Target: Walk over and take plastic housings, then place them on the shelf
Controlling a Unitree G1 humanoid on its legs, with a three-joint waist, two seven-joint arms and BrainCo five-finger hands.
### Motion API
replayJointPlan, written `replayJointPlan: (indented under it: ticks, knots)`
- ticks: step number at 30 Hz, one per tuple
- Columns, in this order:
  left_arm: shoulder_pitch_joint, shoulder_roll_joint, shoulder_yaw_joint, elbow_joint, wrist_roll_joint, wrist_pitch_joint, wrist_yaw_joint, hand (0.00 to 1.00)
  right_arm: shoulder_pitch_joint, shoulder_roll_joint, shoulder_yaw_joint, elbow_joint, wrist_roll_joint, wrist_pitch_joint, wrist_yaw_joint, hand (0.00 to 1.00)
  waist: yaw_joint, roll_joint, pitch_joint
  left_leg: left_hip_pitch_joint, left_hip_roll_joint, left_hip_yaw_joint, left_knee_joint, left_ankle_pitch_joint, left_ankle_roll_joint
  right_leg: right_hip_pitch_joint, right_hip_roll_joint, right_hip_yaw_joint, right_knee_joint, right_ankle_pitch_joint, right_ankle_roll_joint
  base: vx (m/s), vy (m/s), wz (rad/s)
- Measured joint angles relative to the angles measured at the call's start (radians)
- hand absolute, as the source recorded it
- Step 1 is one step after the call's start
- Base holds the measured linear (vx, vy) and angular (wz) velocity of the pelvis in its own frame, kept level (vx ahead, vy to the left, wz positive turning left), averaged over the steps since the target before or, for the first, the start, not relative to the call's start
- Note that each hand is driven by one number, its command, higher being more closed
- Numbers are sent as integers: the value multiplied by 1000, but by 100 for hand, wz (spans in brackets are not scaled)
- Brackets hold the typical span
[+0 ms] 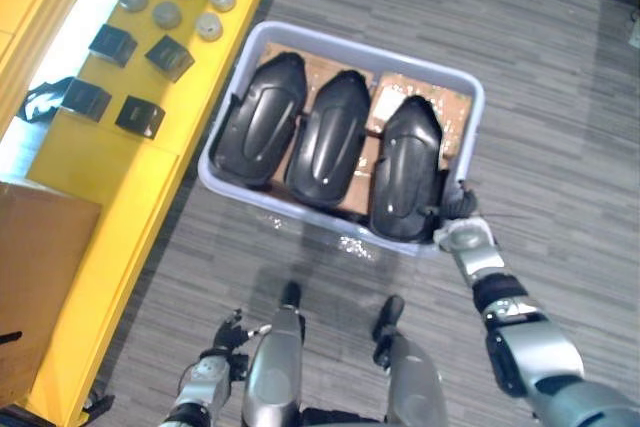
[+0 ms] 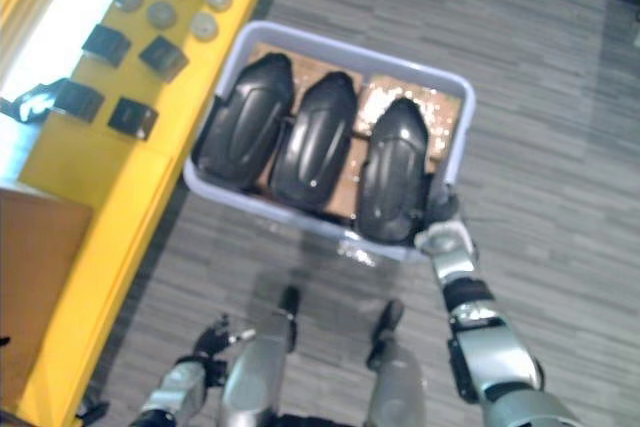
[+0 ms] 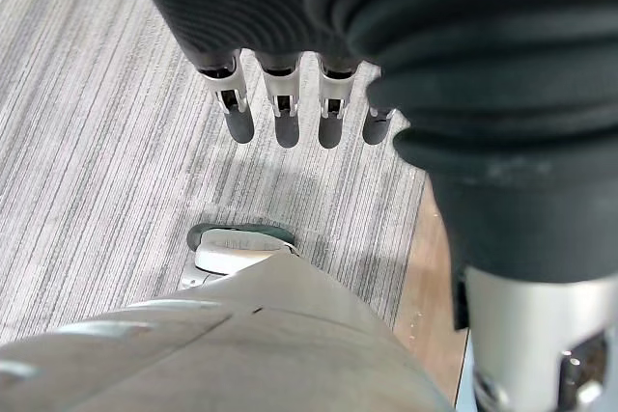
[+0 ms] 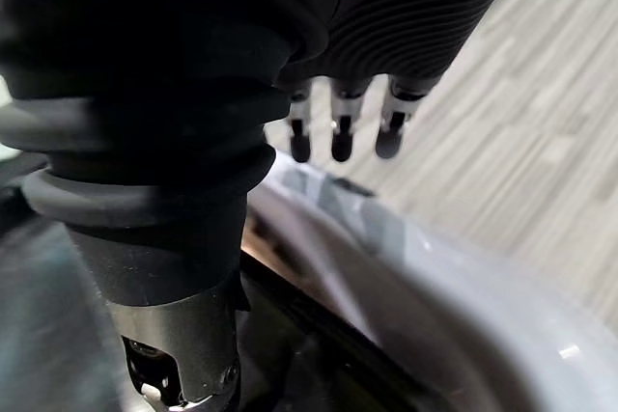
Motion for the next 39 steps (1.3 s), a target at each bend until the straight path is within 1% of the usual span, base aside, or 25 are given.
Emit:
replayJointPlan:
  ticks: [2, 6, 13, 16, 18, 25, 28, 29, 30, 31, 32, 34, 35, 37, 39]
  knots:
    - [-7, -2, -2, 18, 0, -2, 0, 0, -7, -1, -5, 12, -9, 1, -4, 100, -1, 4, -2, -7, -6, -6, -3, 6, 2, -7, -6, -4, 4, 0, 0, -18, 15, 9]
    - [-11, -1, -7, 22, -1, -2, 0, 0, -55, -22, -7, 54, -88, 13, -18, 100, -2, 4, -1, -12, -12, -8, -3, 11, 3, -15, -13, -4, 13, 0, 0, -4, 5, 1]
    - [-14, -1, -9, 26, -3, -4, 0, 0, -69, -32, -6, 94, -191, 41, -28, 100, -2, 4, -1, -12, -19, -15, -9, 18, 4, -15, -20, -7, 21, -1, 1, -2, 9, 4]
    - [-16, -3, -10, 26, -3, -6, 0, 0, -72, -32, -5, 102, -201, 41, -40, 100, -1, 7, 0, -12, -20, -15, -8, 19, 5, -15, -22, -7, 25, -2, 2, 0, 0, 0]
    - [-16, -3, -11, 26, -14, -7, 0, 0, -72, -32, -4, 108, -233, 42, -39, 100, -1, 8, 0, -12, -21, -15, -8, 19, 5, -16, -23, -7, 26, -2, 2, 0, 0, 0]
    - [-16, -4, -11, 25, -39, -14, 0, 0, -74, -57, -3, 115, -241, 38, -40, 100, -1, 8, 0, -12, -20, -15, -8, 19, 5, -16, -23, -7, 26, -2, 1, 0, 0, 0]
    - [-15, -5, -11, 21, -113, -33, 0, 0, -76, -79, 9, 107, -259, 29, -41, 100, -1, 8, 0, -12, -20, -14, -7, 19, 5, -16, -22, -7, 26, -2, 1, 0, 0, 0]
    - [-15, -5, -11, 13, -153, -41, 1, 0, -76, -92, 25, 89, -267, 29, -42, 100, -1, 8, 0, -12, -19, -14, -7, 19, 5, -16, -22, -7, 26, -2, 1, 0, 0, 0]
    - [-15, -8, -9, -1, -196, -52, 10, 0, -76, -104, 38, 63, -271, 29, -43, 100, -1, 8, 0, -12, -19, -14, -5, 19, 5, -16, -22, -7, 26, -2, 2, 0, 0, 0]
    - [-12, -11, -8, -17, -205, -59, 17, 0, -76, -110, 41, 45, -272, 30, -43, 100, -1, 8, 0, -12, -18, -14, -4, 20, 5, -16, -21, -7, 26, -2, 1, 0, 0, 0]
    - [-6, -23, -7, -49, -235, -82, 31, 0, -76, -119, 41, 6, -284, 31, -43, 100, -1, 8, 0, -11, -18, -14, -4, 20, 4, -16, -21, -7, 26, -2, 1, 0, 0, 0]
    - [0, -50, -3, -135, -240, -113, 71, 0, -75, -137, 40, -65, -309, 37, -43, 100, -2, 8, 0, -11, -17, -13, -4, 20, 4, -15, -21, -6, 26, -2, 1, 0, 0, 0]
    - [1, -54, -3, -168, -247, -121, 80, 0, -75, -142, 39, -90, -308, 38, -43, 100, -3, 8, 0, -10, -16, -13, -4, 21, 3, -15, -21, -6, 26, -2, 1, 0, 0, -3]
    - [-1, -54, 1, -323, -268, -127, 139, 0, -75, -165, 39, -180, -332, 38, -42, 100, -5, 8, 0, -7, -12, -9, -6, 23, 0, -15, -21, -4, 26, -2, 1, 0, 0, -4]
    - [-11, -49, 1, -426, -268, -134, 180, 0, -75, -175, 41, -219, -358, 32, -41, 100, -5, 7, 0, -3, -8, 0, -10, 27, -2, -15, -20, -3, 26, -1, 1, 1, 0, -6]
